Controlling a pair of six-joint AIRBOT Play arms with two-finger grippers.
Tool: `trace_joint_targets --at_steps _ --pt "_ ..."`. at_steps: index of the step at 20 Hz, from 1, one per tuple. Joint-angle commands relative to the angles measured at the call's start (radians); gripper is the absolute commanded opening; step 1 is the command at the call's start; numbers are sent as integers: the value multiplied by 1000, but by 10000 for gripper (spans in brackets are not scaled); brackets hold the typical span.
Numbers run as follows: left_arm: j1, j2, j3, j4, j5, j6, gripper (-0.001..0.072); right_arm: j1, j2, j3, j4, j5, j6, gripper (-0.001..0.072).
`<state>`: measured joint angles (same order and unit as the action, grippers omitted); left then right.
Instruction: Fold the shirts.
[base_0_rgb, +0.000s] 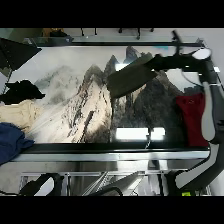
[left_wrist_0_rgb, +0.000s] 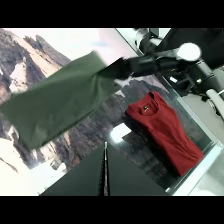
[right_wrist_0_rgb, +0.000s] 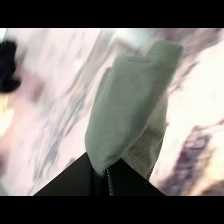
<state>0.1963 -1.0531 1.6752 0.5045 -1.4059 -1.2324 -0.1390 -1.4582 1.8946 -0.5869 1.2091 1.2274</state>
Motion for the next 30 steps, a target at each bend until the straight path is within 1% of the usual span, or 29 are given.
trace_joint_targets --at_steps 1,4,5,7,9,11,14,17,19,21,22,23,24,25,30 --pt "0 0 0 0 0 2 16 -189 74 26 -41 -31 156 13" --pt "0 0 0 0 0 2 16 -335 143 26 -81 -32 301 13" --pt "0 0 0 0 0 2 16 -381 170 26 -123 -32 371 12" --pt "0 0 0 0 0 2 16 -455 218 26 -244 -6 504 12" --pt "0 0 0 0 -5 2 16 -521 254 26 -387 75 614 13" --pt "0 -1 0 0 -7 2 16 -567 266 26 -492 187 659 12" --pt "0 0 0 0 -8 2 16 -611 265 19 -643 390 685 13" --pt "0 0 0 0 -9 2 16 -615 282 -11 -844 564 719 13" --pt "0 -1 0 1 -9 2 16 -615 302 -48 -895 626 718 13" --pt "0 0 0 1 -9 3 16 -615 329 -96 -903 632 718 14" --pt "0 0 0 1 -9 3 16 -615 341 -127 -902 632 718 29" --pt "0 0 0 1 -10 5 16 -615 350 -160 -903 632 718 224" --pt "0 0 0 0 -10 5 16 -615 356 -187 -906 632 711 538" --pt "0 0 0 0 -10 5 16 -615 358 -205 -912 632 697 713" --pt "0 0 0 0 -10 5 16 -615 355 -207 -912 620 695 710"
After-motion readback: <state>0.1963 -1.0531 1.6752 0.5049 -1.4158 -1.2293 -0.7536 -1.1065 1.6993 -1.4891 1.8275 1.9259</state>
